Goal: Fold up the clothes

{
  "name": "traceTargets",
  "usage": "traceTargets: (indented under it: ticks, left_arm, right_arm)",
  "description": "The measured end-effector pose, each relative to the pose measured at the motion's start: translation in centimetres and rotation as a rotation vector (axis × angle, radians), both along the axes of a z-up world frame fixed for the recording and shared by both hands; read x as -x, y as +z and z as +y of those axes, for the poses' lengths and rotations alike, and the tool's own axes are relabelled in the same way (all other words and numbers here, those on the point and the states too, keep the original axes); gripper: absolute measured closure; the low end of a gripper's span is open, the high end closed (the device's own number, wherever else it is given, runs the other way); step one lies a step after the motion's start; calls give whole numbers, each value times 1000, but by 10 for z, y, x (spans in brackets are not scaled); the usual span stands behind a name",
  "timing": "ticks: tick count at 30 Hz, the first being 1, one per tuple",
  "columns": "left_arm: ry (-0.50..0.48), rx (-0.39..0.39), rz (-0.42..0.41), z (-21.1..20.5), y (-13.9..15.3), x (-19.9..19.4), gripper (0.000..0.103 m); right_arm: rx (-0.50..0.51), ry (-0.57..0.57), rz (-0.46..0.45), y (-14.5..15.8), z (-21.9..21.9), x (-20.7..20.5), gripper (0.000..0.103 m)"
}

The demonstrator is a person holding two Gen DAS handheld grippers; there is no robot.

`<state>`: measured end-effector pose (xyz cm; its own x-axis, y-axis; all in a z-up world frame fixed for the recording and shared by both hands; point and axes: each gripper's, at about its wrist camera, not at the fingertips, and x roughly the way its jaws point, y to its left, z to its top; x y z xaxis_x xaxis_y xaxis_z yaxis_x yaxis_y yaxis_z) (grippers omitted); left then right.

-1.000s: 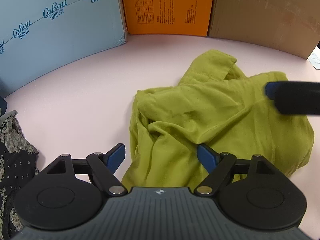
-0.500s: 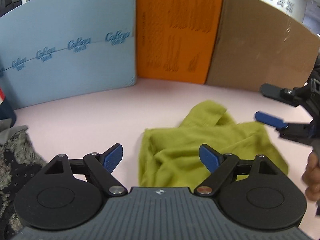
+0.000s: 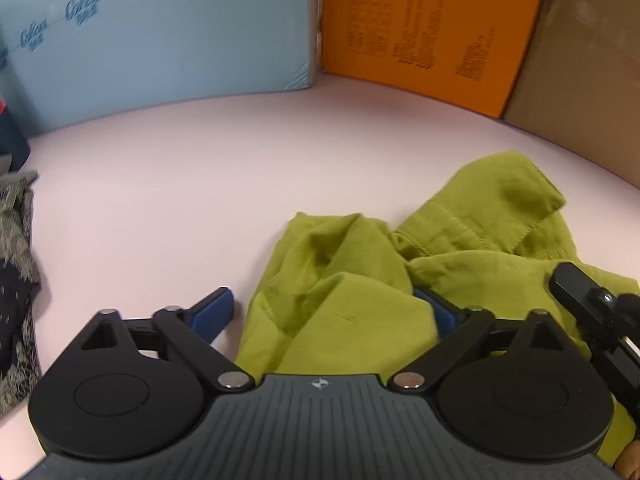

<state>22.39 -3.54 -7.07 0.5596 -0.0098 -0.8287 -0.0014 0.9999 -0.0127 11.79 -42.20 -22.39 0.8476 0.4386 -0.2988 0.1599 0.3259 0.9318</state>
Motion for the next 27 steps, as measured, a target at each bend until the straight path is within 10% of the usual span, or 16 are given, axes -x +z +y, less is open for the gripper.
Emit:
traceTargets:
  ticks: [5,8,18,27]
  left_arm:
    - [23,6,43,2,6,3,3]
    - [18,-15,43,4,17,13,4]
    - [-44,-84,-5,14,55,77,8]
    - [-106,-89,56,7,49,122,8]
  right_arm:
    - [111,22,27,20,4,6,90]
    - [261,74,-62,54,20,9,27]
    - [589,79,-169,126,66,81,14]
    - [770,137,-67,141,101,97,9]
